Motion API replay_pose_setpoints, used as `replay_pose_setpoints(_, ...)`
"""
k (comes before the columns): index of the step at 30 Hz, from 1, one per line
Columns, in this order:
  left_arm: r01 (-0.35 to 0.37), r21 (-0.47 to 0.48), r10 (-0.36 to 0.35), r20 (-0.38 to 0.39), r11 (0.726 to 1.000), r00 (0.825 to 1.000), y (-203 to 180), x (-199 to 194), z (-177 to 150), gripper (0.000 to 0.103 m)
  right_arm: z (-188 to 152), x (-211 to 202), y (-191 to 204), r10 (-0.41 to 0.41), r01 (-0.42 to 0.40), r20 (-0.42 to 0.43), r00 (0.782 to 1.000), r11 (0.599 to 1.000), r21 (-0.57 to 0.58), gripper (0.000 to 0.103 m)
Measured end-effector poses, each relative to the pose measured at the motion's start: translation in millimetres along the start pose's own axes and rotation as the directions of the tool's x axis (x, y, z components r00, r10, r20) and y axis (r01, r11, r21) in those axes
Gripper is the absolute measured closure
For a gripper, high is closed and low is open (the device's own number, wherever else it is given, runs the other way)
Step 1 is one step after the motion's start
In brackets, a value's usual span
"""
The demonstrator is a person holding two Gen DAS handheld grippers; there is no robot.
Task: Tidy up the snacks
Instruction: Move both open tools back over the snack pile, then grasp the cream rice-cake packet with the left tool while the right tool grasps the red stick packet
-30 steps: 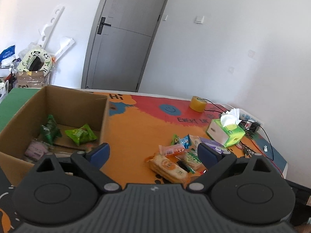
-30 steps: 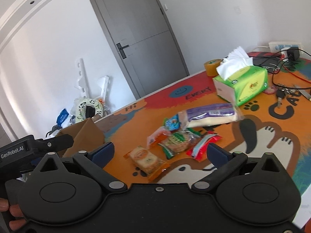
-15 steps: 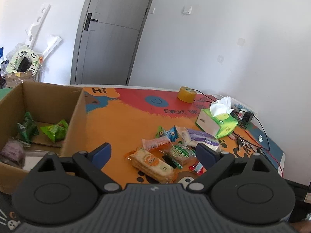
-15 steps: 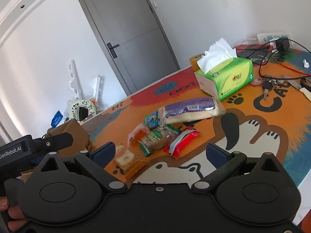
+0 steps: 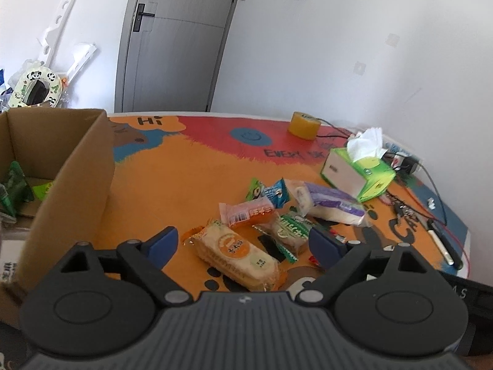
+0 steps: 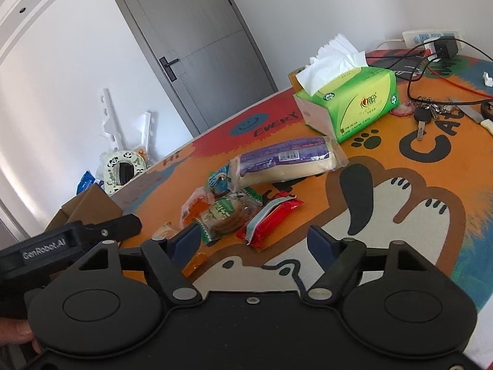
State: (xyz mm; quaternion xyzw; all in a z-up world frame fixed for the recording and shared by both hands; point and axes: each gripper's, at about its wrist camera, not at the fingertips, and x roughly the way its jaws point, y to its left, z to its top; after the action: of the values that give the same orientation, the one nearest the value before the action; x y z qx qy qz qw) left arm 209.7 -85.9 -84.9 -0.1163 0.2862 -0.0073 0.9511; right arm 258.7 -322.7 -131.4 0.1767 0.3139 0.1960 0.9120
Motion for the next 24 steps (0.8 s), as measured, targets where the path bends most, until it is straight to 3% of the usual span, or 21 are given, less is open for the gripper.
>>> replay_pose_setpoints(2, -0.01, 0.001, 0.01, -0.01, 1.0, 1.0, -0.8, 7.6, -0.8, 0.012, 1.5, 6.5, -1.7, -0.004, 0.004, -0.006, 1.0, 1.0, 0.001, 0.036)
replay_pose_setpoints(24, -0.1, 0.026, 0.102, -0.096, 0.995, 0.99, -1.7, 57.3, -8.2, 0.012, 14.6, 67.6, 5.4, -0.092, 0.091, -0.019, 0.996, 0.994, -0.055, 0.044)
